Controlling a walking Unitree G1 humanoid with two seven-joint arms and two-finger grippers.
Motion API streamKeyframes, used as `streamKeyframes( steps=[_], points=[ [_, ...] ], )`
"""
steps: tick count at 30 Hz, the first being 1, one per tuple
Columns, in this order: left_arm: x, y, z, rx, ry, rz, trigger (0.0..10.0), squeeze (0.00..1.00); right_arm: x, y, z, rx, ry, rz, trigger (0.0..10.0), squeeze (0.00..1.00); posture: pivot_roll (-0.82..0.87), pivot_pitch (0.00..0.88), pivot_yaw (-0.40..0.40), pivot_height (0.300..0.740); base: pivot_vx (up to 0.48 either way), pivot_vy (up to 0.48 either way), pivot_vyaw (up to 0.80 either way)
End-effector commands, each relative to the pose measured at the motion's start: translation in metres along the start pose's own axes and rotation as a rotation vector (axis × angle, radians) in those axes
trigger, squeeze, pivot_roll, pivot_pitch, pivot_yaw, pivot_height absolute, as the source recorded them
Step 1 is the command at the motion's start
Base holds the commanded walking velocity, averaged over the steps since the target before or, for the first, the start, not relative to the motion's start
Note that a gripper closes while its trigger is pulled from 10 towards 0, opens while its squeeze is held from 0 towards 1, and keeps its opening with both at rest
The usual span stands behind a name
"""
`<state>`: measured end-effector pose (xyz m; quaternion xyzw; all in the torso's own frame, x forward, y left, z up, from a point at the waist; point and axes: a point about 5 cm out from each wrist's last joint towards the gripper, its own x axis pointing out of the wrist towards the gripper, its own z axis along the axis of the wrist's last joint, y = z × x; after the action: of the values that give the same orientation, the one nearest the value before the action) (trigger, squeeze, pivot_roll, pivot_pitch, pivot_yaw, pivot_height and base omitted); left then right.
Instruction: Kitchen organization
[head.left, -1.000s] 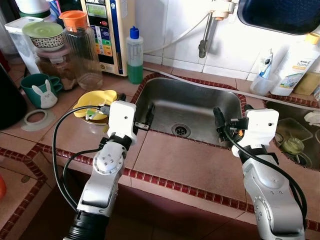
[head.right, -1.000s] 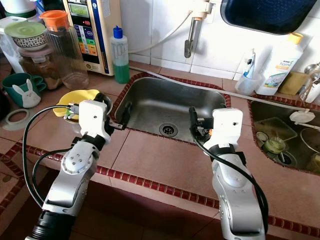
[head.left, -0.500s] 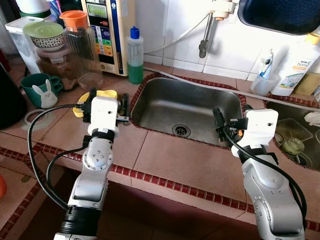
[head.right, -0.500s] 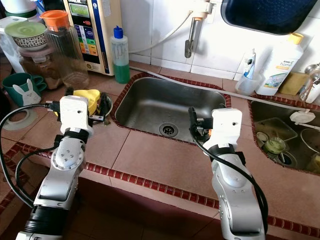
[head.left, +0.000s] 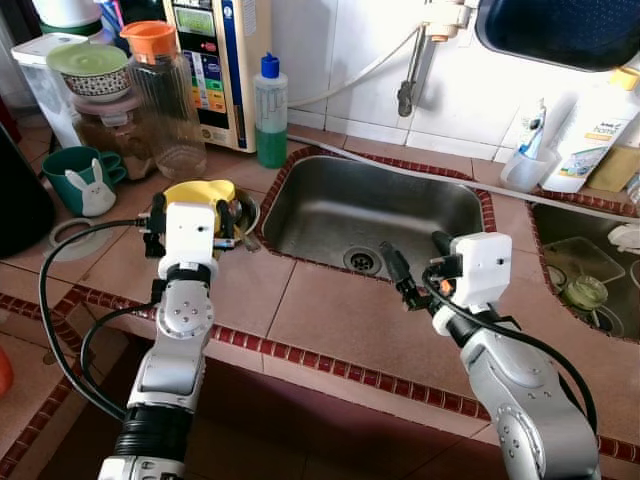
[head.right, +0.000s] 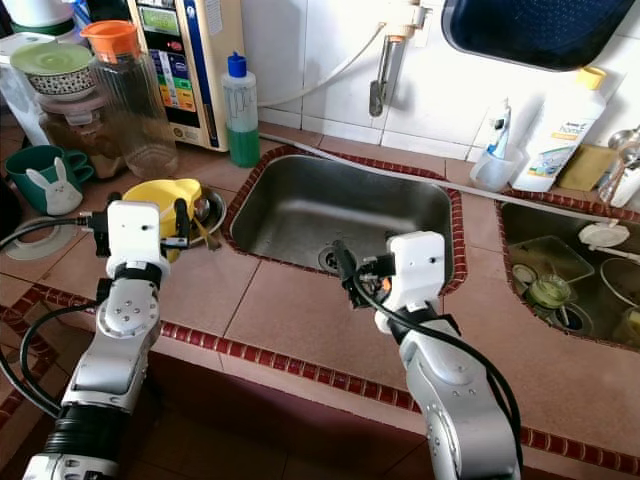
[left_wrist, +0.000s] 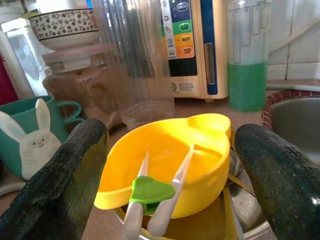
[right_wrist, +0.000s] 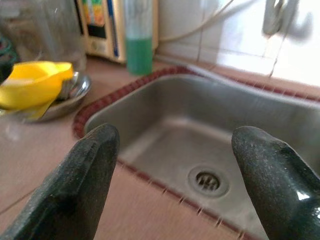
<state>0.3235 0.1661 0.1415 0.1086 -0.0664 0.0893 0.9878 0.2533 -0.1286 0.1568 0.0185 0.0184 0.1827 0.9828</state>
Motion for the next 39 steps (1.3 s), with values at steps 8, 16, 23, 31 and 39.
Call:
streamKeyframes(
  steps=[8, 16, 23, 31, 39],
  points=[
    [-0.003, -0.005, -0.009, -0.047, 0.040, -0.033, 10.0, 0.00, -0.001, 0.005, 0.006, -0.001, -0.011, 0.035, 10.0, 0.00, 0.10, 0.000, -0.044, 0.740, 0.000, 0.000, 0.00],
    [-0.002, -0.007, -0.010, -0.090, 0.041, -0.058, 0.0, 0.00, -0.008, 0.026, 0.002, 0.057, 0.032, 0.200, 10.0, 0.00, 0.10, 0.000, -0.049, 0.740, 0.000, 0.000, 0.00],
    [-0.002, -0.006, -0.013, -0.091, 0.045, -0.061, 0.0, 0.00, -0.008, 0.025, 0.003, 0.059, 0.033, 0.201, 10.0, 0.00, 0.10, 0.000, -0.051, 0.740, 0.000, 0.000, 0.00],
    [-0.002, -0.002, -0.010, -0.087, 0.028, -0.044, 0.0, 0.00, -0.008, 0.025, 0.003, 0.061, 0.037, 0.207, 10.0, 0.00, 0.11, 0.000, -0.055, 0.740, 0.000, 0.000, 0.00],
    [0.001, 0.001, -0.003, -0.061, -0.004, -0.023, 0.0, 0.00, -0.008, 0.025, 0.003, 0.062, 0.038, 0.209, 10.0, 0.00, 0.11, 0.000, -0.056, 0.740, 0.000, 0.000, 0.00]
  ],
)
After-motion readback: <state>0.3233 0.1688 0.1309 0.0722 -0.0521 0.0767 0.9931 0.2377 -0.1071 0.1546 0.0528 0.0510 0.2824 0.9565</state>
